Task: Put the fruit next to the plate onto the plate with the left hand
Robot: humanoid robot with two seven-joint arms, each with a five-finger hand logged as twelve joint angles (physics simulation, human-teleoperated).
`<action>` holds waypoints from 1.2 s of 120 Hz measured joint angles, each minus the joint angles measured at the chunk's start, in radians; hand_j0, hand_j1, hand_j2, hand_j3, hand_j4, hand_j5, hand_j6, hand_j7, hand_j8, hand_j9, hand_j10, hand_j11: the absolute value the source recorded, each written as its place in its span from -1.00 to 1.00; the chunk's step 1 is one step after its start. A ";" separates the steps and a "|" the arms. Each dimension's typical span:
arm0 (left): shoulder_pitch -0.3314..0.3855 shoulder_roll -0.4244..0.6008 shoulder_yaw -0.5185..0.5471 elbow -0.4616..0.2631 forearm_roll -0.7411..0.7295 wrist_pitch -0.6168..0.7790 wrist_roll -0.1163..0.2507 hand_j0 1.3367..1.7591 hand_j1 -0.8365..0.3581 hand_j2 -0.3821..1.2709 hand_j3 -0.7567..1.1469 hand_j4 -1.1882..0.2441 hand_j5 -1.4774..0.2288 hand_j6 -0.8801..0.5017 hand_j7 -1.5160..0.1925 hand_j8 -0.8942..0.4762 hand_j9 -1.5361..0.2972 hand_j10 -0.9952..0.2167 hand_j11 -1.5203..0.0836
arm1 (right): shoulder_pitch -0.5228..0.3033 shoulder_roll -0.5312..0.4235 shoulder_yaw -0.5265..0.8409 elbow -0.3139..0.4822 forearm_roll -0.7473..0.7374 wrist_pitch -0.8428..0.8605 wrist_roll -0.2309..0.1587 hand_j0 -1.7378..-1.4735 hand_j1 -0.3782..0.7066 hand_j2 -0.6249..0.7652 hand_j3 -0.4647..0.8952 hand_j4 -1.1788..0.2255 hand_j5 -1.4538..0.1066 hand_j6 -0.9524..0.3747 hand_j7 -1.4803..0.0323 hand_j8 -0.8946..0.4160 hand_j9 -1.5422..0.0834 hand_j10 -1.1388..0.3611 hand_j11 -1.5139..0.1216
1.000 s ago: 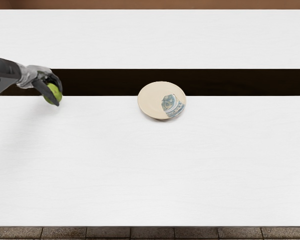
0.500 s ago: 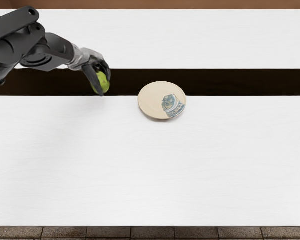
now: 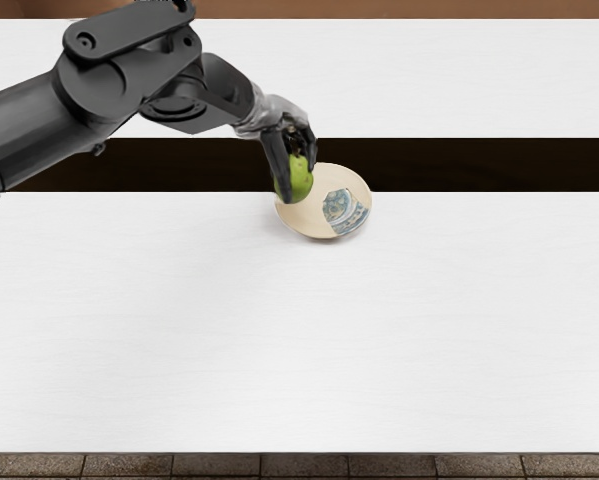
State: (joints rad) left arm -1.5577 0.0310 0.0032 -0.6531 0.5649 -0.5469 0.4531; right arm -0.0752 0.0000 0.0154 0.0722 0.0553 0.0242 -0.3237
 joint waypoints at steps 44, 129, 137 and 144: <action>-0.015 -0.031 -0.005 0.013 -0.004 0.080 0.003 0.51 -0.06 -0.05 -0.20 -0.29 -0.42 -0.31 -0.34 -0.33 -0.36 -0.47 -0.29 | 0.000 0.000 0.000 0.000 0.000 0.000 0.000 -0.40 -0.95 -0.10 -0.32 0.68 0.86 0.43 0.96 0.36 0.90 0.52 0.85; 0.189 0.253 -0.280 -0.007 -0.442 -0.037 -0.006 0.52 0.89 -0.52 -0.20 0.59 0.65 0.21 0.69 0.24 0.60 0.56 0.81 | 0.000 0.000 0.000 0.000 0.000 0.000 0.000 -0.40 -0.95 -0.10 -0.32 0.68 0.86 0.43 0.96 0.36 0.90 0.52 0.85; 0.245 0.309 -0.318 -0.011 -0.499 -0.050 -0.006 0.52 0.91 -0.52 -0.21 0.60 0.66 0.22 0.71 0.25 0.61 0.57 0.82 | 0.000 0.000 0.000 0.000 0.000 0.000 0.000 -0.40 -0.95 -0.10 -0.32 0.68 0.86 0.43 0.96 0.36 0.90 0.52 0.85; 0.283 0.375 -0.338 -0.013 -0.527 -0.056 -0.007 0.52 0.92 -0.52 -0.21 0.61 0.67 0.23 0.72 0.26 0.62 0.58 0.83 | 0.000 0.000 0.000 0.000 0.000 0.000 0.000 -0.40 -0.95 -0.10 -0.32 0.68 0.86 0.43 0.96 0.36 0.90 0.52 0.85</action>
State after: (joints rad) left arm -1.2744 0.4065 -0.3348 -0.6662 0.0383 -0.6030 0.4466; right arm -0.0752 0.0000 0.0154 0.0722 0.0553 0.0239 -0.3237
